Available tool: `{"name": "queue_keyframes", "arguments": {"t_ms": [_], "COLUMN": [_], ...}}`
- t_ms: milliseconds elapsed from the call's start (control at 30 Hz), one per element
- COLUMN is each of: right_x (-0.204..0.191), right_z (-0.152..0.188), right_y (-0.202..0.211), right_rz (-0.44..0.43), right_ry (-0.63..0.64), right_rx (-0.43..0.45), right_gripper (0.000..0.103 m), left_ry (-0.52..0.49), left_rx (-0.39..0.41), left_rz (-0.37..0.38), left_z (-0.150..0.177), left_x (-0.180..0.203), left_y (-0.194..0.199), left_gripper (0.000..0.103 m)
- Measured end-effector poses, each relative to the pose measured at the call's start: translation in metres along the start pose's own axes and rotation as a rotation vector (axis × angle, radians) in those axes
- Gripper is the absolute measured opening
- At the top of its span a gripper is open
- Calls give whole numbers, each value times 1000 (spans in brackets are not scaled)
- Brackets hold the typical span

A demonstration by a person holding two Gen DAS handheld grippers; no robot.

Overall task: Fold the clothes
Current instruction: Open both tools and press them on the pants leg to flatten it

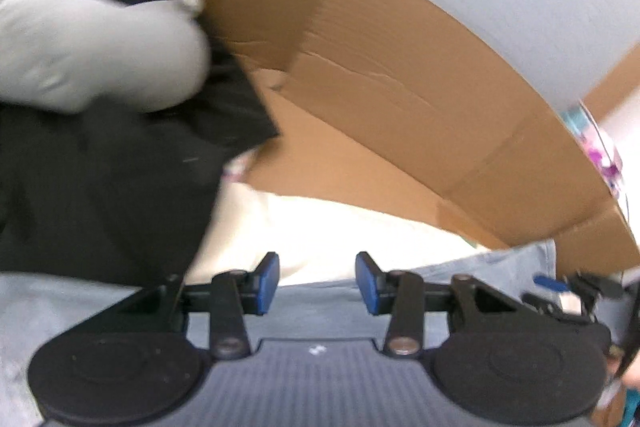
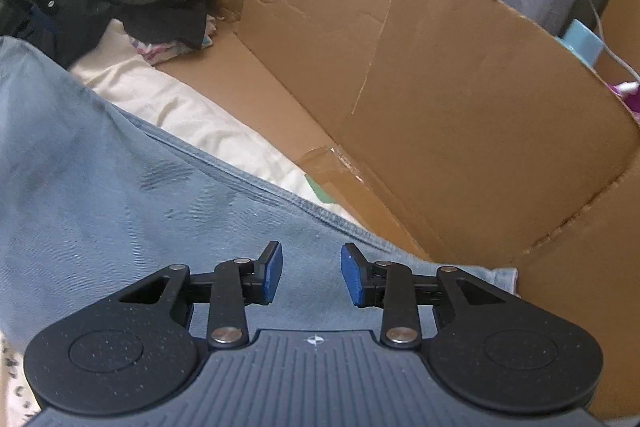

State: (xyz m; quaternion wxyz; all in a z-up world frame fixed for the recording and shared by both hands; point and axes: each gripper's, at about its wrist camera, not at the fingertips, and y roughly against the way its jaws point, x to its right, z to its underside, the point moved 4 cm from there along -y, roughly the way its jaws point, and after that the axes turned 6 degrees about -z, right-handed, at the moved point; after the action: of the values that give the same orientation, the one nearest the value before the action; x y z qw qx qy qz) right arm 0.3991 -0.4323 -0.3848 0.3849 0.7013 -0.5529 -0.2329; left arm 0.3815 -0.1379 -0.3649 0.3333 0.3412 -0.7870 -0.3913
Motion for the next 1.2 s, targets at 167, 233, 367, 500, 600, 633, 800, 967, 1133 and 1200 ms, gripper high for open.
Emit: {"name": "queue_keyframes", "arguments": {"t_ms": [167, 233, 367, 500, 600, 633, 800, 967, 1133, 1200], "right_x": [10, 13, 16, 12, 7, 5, 0, 1, 7, 10], "right_z": [-7, -9, -12, -13, -13, -14, -18, -21, -25, -27], "right_y": [-21, -31, -50, -60, -64, -65, -74, -80, -86, -89], "right_rz": [-15, -15, -30, -58, -96, -106, -155, -172, -230, -253], "right_ry": [72, 114, 148, 168, 182, 189, 217, 266, 261, 258], "right_rx": [-21, -42, -70, -77, -74, -80, -110, -150, -236, -270], "right_gripper": [39, 39, 40, 40, 40, 40, 40, 45, 46, 46], "left_ry": [-95, -115, -209, -291, -331, -343, -401, -448, -475, -477], "left_rx": [-30, -45, -63, -68, -74, -76, -100, -139, -176, -189], "left_rz": [93, 109, 93, 89, 102, 108, 171, 152, 162, 169], "left_z": [8, 9, 16, 20, 22, 24, 32, 40, 46, 46], "left_x": [33, 42, 59, 68, 73, 75, 86, 93, 94, 92], "left_y": [-22, -40, -55, -66, -71, -71, -78, -93, -98, -98], "left_gripper": [44, 40, 40, 40, 40, 40, 42, 41, 35, 34]}}
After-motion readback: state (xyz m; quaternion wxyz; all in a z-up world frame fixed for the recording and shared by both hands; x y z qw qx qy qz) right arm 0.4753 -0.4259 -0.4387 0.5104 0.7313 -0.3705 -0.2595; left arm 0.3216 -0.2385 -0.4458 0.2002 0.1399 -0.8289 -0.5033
